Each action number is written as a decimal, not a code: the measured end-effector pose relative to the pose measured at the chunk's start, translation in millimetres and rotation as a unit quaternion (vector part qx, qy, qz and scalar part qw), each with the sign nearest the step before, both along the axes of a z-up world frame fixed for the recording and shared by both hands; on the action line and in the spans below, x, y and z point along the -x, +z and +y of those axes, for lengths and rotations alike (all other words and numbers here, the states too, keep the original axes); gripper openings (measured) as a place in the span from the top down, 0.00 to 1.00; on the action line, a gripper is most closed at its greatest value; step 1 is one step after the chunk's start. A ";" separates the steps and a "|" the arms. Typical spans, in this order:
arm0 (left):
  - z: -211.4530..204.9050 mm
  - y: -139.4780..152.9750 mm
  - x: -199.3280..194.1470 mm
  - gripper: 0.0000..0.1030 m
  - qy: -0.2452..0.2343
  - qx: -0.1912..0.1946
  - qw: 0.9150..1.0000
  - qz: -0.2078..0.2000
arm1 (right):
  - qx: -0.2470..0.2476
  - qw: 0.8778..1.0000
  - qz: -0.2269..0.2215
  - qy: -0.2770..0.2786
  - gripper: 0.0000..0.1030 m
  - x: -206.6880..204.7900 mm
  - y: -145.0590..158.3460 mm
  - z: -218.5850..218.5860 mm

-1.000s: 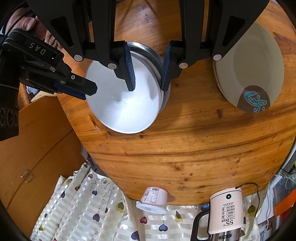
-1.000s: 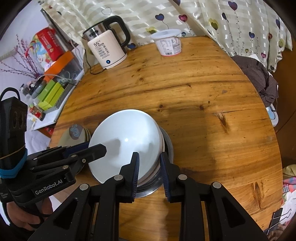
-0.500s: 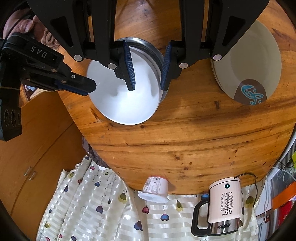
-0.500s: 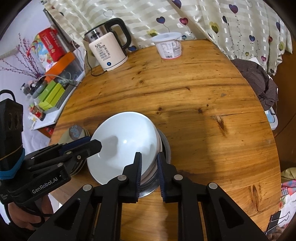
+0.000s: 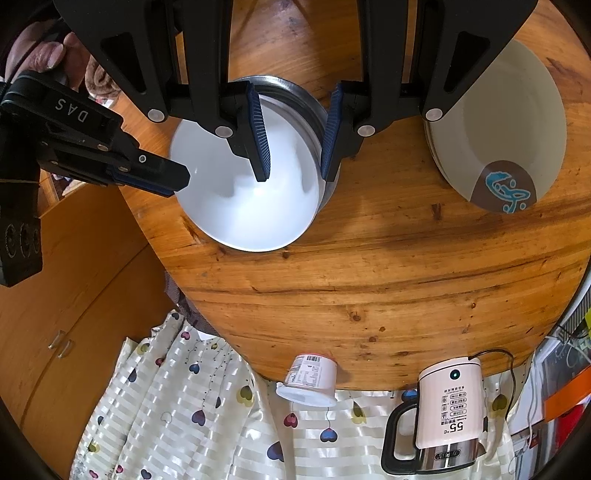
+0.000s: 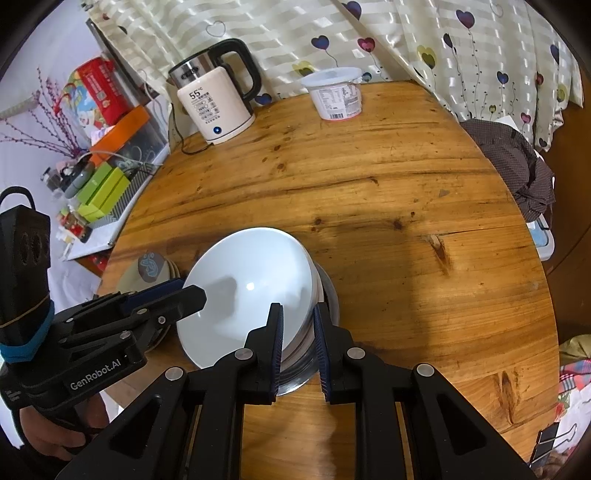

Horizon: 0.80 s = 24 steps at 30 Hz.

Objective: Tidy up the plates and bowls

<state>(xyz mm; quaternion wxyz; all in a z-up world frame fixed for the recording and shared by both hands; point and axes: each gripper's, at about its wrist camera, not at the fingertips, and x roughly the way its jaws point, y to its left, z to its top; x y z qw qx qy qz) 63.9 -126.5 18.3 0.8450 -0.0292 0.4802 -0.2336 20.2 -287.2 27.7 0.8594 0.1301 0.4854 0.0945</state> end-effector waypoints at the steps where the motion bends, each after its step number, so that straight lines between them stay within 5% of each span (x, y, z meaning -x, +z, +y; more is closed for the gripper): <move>1: 0.2 0.3 0.2 0.72 0.000 0.001 1.000 0.000 | 0.001 1.000 0.000 0.000 0.84 0.4 -0.1 0.3; 24: 10.4 4.5 -0.8 0.70 0.011 0.016 1.000 -0.011 | -0.004 1.000 -0.015 -0.002 0.83 2.8 5.8 -3.0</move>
